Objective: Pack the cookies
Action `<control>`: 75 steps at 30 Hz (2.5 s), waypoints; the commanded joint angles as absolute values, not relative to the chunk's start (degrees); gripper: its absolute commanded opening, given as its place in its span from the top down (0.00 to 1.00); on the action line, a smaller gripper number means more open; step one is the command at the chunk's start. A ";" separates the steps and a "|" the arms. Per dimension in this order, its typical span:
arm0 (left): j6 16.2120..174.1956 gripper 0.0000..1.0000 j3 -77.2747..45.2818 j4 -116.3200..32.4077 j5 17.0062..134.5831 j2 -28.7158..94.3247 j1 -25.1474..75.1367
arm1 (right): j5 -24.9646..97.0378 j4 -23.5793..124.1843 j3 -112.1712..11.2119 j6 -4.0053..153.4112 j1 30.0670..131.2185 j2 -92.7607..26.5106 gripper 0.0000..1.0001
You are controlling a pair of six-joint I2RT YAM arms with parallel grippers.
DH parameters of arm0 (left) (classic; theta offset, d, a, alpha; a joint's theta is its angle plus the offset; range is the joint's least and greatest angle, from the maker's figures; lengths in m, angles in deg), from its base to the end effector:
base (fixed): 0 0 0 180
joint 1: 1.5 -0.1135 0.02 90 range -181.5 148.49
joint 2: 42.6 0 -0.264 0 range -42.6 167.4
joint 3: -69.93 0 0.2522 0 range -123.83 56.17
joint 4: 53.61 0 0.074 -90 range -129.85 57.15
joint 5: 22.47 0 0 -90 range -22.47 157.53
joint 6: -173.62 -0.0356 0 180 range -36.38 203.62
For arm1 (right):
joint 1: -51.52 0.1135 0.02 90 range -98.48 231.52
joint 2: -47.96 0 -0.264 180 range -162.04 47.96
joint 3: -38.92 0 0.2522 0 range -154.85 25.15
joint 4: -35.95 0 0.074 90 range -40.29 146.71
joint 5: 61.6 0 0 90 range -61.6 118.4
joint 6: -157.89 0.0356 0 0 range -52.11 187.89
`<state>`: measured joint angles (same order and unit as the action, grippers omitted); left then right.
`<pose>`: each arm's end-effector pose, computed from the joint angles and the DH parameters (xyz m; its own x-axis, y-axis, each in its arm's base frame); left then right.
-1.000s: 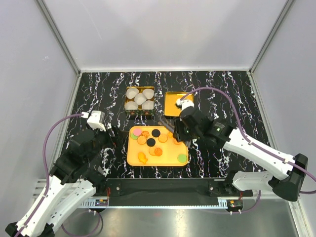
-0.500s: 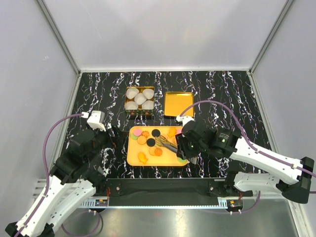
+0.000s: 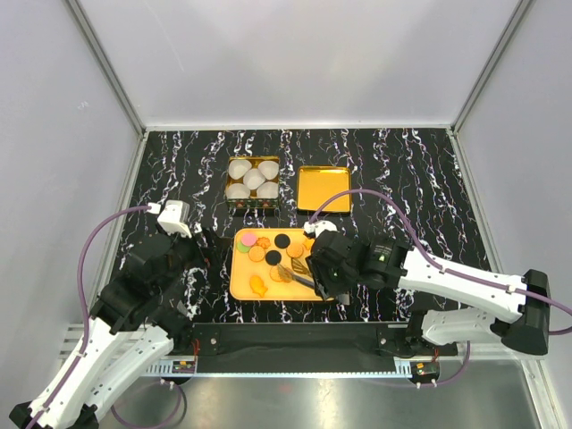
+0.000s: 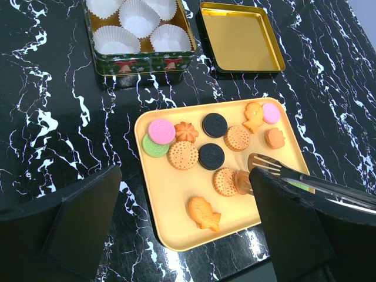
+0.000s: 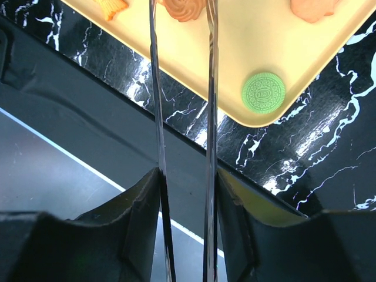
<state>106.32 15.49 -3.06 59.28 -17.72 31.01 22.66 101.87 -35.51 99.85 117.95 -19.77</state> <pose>0.0886 -0.0504 0.3099 -0.4403 -0.1722 -0.8812 0.2699 0.9106 -0.3129 0.0938 0.2061 0.2932 -0.7634 -0.4327 -0.4797 -0.5745 0.7942 0.1980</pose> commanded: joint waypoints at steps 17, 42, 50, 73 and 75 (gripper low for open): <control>106.30 0.01 15.13 -4.52 58.48 -17.38 31.19 | 21.81 98.93 -35.05 100.41 118.93 -22.35 0.50; 106.21 0.01 15.13 -4.52 58.48 -17.29 31.19 | 19.52 103.32 -40.41 100.94 119.10 -19.37 0.72; 106.30 0.01 15.04 -4.35 57.95 -17.64 31.19 | 17.42 103.67 -49.70 97.69 119.10 -24.89 0.70; 103.22 0.01 4.50 -5.49 44.53 -9.83 31.02 | 21.20 104.55 -111.21 78.44 97.84 -75.25 0.71; 102.17 0.01 2.05 -6.80 44.24 -7.02 30.66 | 21.19 103.86 -113.70 77.38 97.22 -78.67 0.71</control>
